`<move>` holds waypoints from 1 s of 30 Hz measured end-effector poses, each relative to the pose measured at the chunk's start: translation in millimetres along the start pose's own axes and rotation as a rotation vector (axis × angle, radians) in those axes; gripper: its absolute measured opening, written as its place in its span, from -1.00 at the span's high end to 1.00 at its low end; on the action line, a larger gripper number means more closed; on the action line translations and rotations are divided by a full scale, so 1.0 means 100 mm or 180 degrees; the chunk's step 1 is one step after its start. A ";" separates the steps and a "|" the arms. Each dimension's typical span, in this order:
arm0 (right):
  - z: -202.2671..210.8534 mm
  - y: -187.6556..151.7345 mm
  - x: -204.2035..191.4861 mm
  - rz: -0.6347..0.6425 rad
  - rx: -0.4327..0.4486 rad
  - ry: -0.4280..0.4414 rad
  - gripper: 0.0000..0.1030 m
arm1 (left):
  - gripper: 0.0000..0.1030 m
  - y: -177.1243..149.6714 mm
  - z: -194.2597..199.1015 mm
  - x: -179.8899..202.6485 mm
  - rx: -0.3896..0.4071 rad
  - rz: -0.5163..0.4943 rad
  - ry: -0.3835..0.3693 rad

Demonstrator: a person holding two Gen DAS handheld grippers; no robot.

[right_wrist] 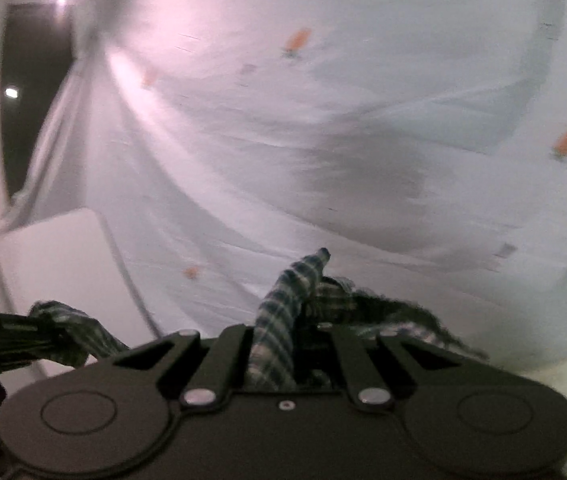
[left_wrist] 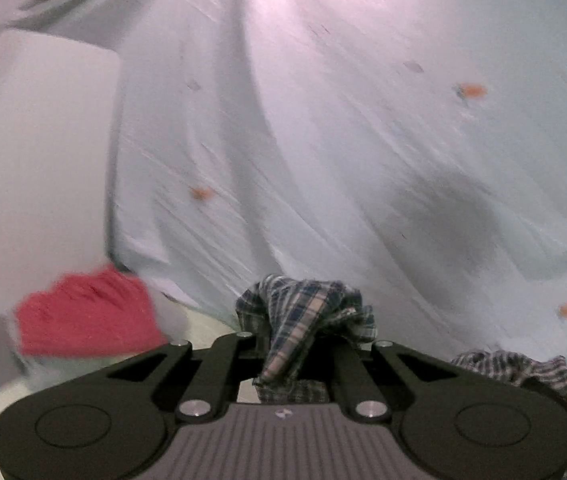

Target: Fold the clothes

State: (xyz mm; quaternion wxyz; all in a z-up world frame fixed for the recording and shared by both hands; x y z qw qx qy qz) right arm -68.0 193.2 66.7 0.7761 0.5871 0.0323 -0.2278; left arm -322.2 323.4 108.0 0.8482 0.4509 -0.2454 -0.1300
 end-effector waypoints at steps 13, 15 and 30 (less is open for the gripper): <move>0.41 -0.29 1.01 -0.0211 -0.0464 -0.1710 0.42 | 0.72 -0.29 -0.59 0.15 -0.0684 -0.0024 -0.0202; 0.49 -0.59 1.26 -0.0149 -0.0860 -0.2324 0.04 | 0.60 -0.57 -0.78 0.22 -0.1083 -0.0107 -0.0185; 0.74 -1.88 1.74 -0.1672 -0.1557 -0.2212 -0.84 | -0.28 -1.91 -1.21 0.54 -0.2488 -0.1122 -0.0143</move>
Point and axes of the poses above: each gripper's, at about its wrist camera, not at the fingertips, and z roughly against the way its jaws point, x to its right, y to its top, the point moved 2 cm from there along -z, roughly the way its jaws point, and after that the axes turned 11 degrees about -x, right-handed, at the moved point
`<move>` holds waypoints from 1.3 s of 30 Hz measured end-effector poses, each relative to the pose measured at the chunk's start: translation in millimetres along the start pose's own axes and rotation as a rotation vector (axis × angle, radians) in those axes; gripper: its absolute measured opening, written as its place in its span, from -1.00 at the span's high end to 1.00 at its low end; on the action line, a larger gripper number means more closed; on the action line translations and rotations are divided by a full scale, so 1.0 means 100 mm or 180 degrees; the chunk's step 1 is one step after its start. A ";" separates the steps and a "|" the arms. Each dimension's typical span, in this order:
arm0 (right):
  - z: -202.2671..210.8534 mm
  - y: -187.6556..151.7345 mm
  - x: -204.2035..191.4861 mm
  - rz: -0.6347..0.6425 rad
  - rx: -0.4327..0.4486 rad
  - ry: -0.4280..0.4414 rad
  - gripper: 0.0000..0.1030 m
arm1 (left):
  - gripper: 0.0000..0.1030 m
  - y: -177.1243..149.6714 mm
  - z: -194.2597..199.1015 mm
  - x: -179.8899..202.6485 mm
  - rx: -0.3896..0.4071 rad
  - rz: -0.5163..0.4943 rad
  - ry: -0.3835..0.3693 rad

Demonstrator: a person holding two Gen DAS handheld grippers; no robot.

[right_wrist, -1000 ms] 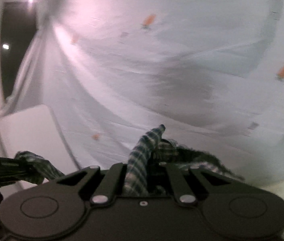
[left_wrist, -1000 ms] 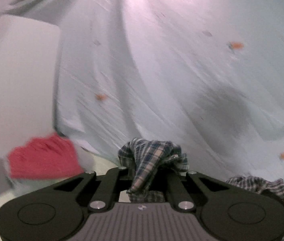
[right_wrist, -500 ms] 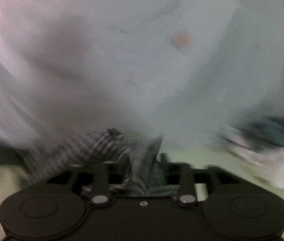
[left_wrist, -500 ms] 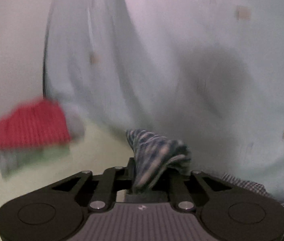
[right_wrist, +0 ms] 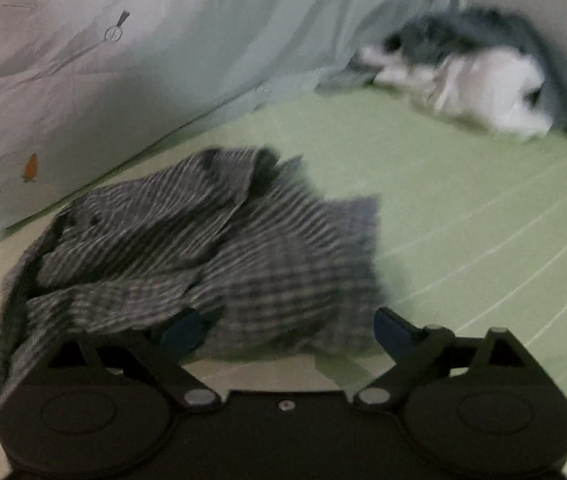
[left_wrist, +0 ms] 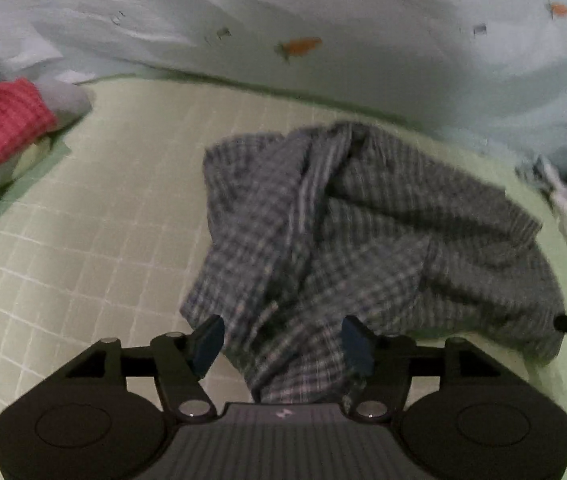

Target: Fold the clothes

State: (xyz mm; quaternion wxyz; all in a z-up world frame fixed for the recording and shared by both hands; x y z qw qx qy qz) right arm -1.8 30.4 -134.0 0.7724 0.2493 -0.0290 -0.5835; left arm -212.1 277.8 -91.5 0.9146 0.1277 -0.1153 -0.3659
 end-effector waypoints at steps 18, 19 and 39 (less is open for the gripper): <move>-0.56 0.21 0.40 -0.1312 -0.0223 0.0758 -0.73 | 0.57 0.04 -0.76 0.00 -0.0698 0.0048 -0.0099; -0.59 0.24 0.44 -0.1395 -0.0222 0.0798 -0.41 | 0.75 0.05 -0.74 0.00 -0.0657 0.0018 -0.0068; 1.13 0.68 0.02 -0.0263 0.1276 0.1168 0.89 | 0.88 0.27 1.38 0.23 0.1532 -0.0123 0.0298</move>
Point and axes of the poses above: each gripper's, at about its wrist camera, not at the fingertips, and z roughly against the way its jaws point, x to its right, y to its top, the point moved 2 cm from there along -z, roughly the way its jaws point, and after that the axes turned 11 degrees about -x, right-handed, at the moved point
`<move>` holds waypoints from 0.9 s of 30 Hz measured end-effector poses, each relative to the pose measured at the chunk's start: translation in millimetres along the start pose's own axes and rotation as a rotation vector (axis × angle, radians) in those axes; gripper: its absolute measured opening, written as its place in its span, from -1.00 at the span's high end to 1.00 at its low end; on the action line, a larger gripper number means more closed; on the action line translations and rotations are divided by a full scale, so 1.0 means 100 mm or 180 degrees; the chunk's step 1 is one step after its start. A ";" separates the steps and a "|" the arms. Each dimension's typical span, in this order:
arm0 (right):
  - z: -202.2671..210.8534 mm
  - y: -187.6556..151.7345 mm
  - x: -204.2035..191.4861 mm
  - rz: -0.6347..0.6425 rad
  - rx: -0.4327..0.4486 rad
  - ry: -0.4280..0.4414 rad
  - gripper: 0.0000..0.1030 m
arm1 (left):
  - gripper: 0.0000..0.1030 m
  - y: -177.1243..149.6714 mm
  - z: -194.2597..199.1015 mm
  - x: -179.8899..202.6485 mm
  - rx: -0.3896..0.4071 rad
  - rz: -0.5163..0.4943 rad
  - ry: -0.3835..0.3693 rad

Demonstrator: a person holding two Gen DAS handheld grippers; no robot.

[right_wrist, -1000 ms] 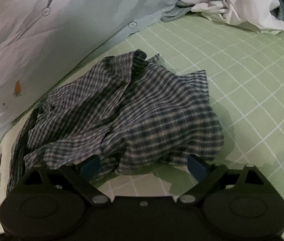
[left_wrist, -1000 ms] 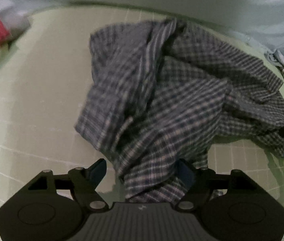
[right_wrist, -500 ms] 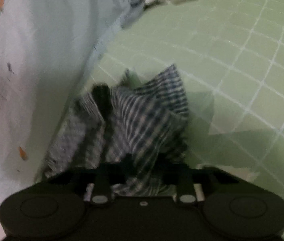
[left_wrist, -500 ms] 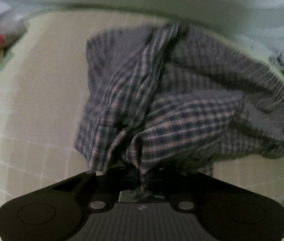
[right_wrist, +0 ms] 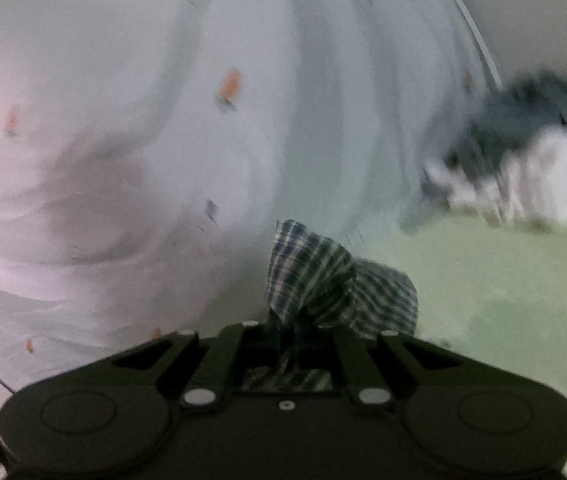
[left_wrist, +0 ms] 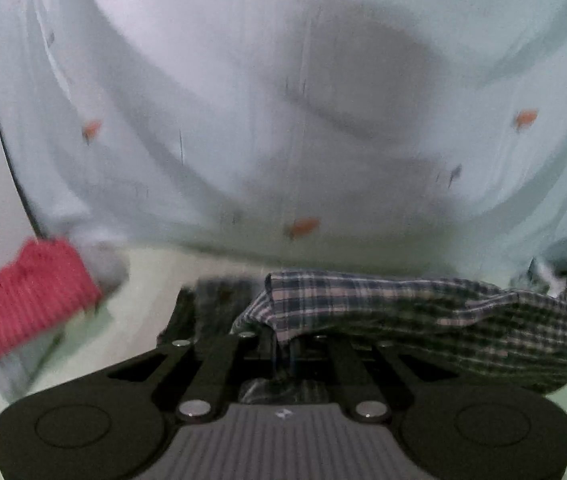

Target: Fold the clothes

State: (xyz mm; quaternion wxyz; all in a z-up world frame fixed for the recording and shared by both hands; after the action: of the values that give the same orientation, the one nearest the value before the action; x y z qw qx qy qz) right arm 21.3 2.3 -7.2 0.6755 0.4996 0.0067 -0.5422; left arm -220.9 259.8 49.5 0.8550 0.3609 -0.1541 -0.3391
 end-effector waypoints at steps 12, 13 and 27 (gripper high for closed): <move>0.86 0.31 -0.35 0.0517 0.0525 0.0062 0.89 | 0.89 0.23 0.87 0.07 0.0600 -0.0027 -0.0097; 0.85 0.32 -0.34 0.0521 0.0509 0.0061 0.89 | 0.89 0.23 0.87 0.08 0.0591 -0.0022 -0.0088; 0.04 0.28 -0.28 0.0491 -0.0105 -0.0256 0.89 | 0.88 0.25 -0.01 0.07 -0.0054 0.0106 -0.0028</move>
State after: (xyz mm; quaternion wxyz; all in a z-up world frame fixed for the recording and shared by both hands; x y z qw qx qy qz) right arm 28.5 17.7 28.6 0.7231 0.4653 -0.0501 -0.5080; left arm -203.7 268.4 66.9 0.8629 0.3496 -0.1610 -0.3276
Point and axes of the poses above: each gripper's, at about its wrist camera, not at the fingertips, and z roughly against the way its jaws point, x to its right, y to its top, the point moved 2 cm from there along -z, roughly the way its jaws point, and after that the axes turned 11 degrees about -x, right-handed, at the moved point
